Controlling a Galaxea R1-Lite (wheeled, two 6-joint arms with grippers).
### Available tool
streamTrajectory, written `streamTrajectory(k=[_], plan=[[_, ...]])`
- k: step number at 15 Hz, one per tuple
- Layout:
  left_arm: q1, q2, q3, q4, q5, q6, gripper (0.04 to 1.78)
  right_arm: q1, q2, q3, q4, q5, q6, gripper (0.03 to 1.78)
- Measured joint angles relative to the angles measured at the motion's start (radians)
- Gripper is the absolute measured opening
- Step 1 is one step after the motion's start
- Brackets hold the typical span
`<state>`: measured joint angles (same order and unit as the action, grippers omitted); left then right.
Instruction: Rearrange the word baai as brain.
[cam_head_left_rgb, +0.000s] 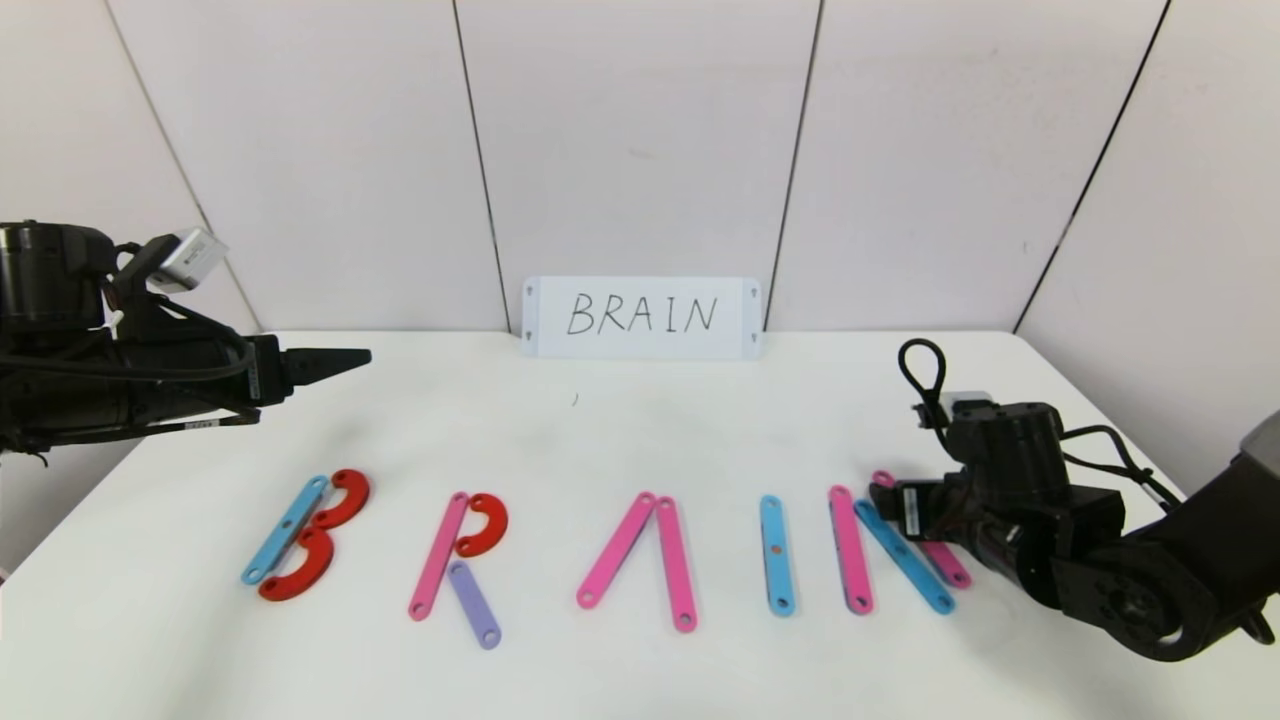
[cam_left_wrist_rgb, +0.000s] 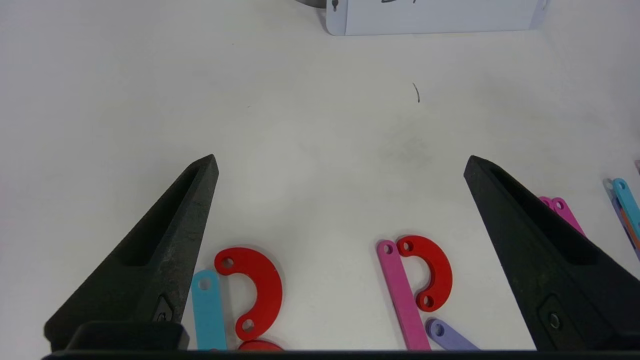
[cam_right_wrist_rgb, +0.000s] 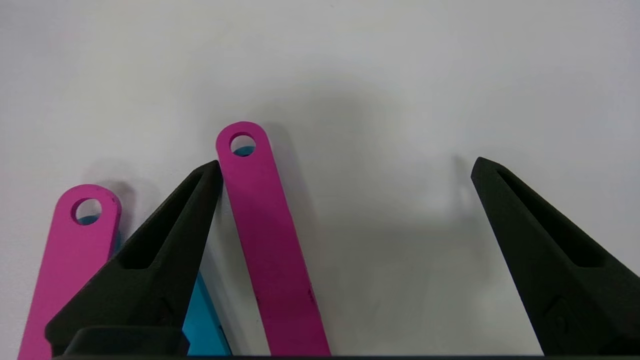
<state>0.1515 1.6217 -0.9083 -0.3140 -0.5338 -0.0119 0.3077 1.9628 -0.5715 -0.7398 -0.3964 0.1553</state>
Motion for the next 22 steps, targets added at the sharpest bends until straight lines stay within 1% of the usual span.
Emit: streamTrajectory(k=[17,20,22], plan=[[0.0,0.0,0.0,0.0,0.001,0.0,1.73,-0.028,-0.003,-0.002,0.0,0.0,-0.004,1.74],[0.0,0.0,0.0,0.0,0.001,0.001,1.73,-0.021,-0.03,-0.001,0.001,0.0,-0.007,1.74],[0.0,0.001,0.0,0.0,0.0,0.001,1.73,-0.013,-0.079,0.003,0.008,0.0,-0.011,1.74]])
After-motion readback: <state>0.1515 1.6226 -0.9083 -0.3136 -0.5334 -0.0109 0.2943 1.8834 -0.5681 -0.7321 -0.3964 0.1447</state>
